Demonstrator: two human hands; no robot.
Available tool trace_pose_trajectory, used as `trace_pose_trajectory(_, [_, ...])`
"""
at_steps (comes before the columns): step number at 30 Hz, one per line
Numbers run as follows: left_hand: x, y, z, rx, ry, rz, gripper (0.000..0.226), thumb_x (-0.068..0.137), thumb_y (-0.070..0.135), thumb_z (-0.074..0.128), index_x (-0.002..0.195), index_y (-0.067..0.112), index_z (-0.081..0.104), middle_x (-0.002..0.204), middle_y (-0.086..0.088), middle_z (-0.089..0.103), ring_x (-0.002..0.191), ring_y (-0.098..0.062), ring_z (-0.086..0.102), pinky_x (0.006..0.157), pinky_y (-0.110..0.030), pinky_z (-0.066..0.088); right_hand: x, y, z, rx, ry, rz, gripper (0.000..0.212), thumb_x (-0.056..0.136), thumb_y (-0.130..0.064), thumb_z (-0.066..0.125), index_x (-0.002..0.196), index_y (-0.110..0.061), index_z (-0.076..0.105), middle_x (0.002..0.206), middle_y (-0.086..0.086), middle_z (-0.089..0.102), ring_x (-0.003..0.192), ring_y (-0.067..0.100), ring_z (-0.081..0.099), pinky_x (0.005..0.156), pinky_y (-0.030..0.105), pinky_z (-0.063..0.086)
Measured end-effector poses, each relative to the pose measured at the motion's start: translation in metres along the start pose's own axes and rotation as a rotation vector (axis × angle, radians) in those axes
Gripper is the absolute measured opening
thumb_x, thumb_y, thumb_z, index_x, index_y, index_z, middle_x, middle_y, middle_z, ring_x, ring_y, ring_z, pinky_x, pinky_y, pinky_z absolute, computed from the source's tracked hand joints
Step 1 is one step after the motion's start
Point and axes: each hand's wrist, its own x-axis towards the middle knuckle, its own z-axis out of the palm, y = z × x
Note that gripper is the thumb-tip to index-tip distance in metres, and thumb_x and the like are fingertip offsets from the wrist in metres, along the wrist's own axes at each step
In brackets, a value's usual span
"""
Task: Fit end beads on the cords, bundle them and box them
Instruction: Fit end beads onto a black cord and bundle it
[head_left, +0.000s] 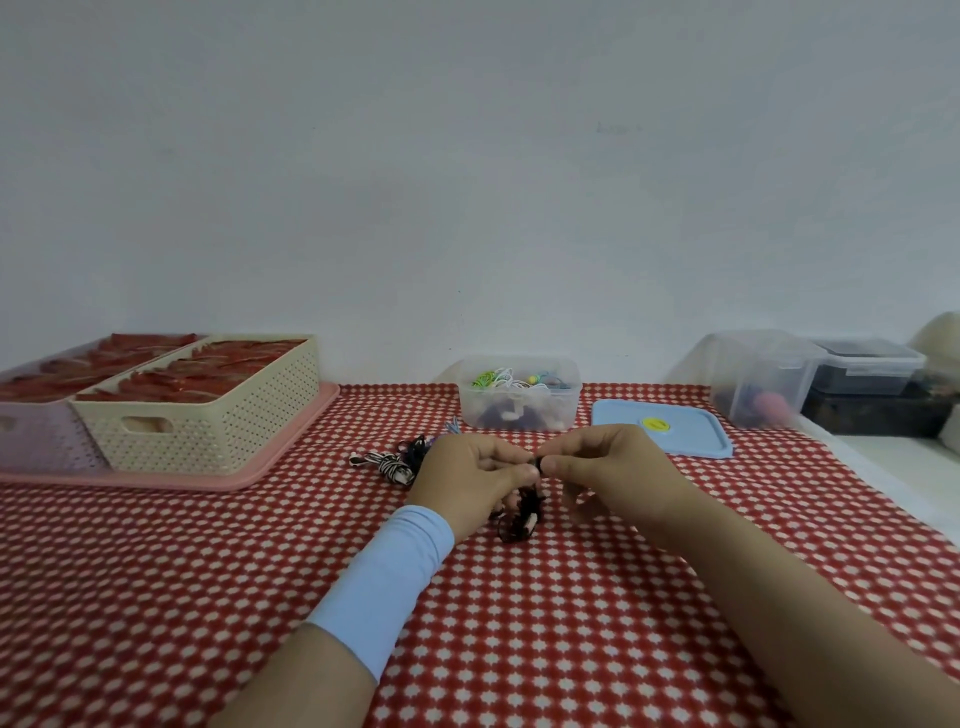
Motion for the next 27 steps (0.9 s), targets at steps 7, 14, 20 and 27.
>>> trace_pose_trajectory(7, [0.0023, -0.0034, -0.0003, -0.092, -0.011, -0.067, 0.008, 0.087, 0.014, 0.073, 0.095, 0.014, 0.076, 0.063, 0.003, 0.070, 0.054, -0.005, 0.062, 0.056, -0.017, 0.050, 0.0015, -0.0008, 0.0003, -0.099, 0.000, -0.101, 0.010, 0.092, -0.010, 0.073, 0.098, -0.016, 0.078, 0.068, -0.004, 0.071, 0.057, 0.014, 0.064, 0.053, 0.030, 0.056])
trace_pose_trajectory(14, [0.0038, -0.0063, 0.0013, -0.264, -0.112, -0.172, 0.012, 0.090, 0.022, 0.069, 0.095, 0.014, 0.076, 0.078, 0.000, 0.073, 0.065, -0.011, 0.064, 0.063, -0.025, 0.054, 0.0005, -0.0009, -0.0018, -0.214, 0.042, -0.223, 0.012, 0.089, -0.008, 0.075, 0.089, -0.020, 0.079, 0.071, 0.000, 0.074, 0.056, 0.016, 0.065, 0.057, 0.032, 0.059])
trace_pose_trajectory(20, [0.0014, -0.0026, -0.0008, -0.536, -0.221, -0.346, 0.019, 0.094, 0.021, 0.062, 0.105, 0.008, 0.072, 0.090, -0.002, 0.075, 0.080, -0.013, 0.068, 0.076, -0.029, 0.056, -0.0001, -0.0049, -0.0003, -0.202, 0.051, -0.272, 0.017, 0.087, -0.005, 0.077, 0.090, -0.022, 0.080, 0.075, -0.001, 0.075, 0.058, 0.020, 0.064, 0.063, 0.039, 0.062])
trace_pose_trajectory(27, [0.0004, -0.0012, -0.0008, -0.610, -0.286, -0.426, 0.015, 0.094, 0.021, 0.063, 0.097, 0.008, 0.071, 0.078, -0.002, 0.073, 0.066, -0.012, 0.067, 0.063, -0.027, 0.055, -0.0020, -0.0072, -0.0036, -0.199, -0.006, -0.258, 0.016, 0.087, -0.005, 0.076, 0.083, -0.019, 0.080, 0.071, 0.000, 0.075, 0.058, 0.019, 0.065, 0.058, 0.032, 0.059])
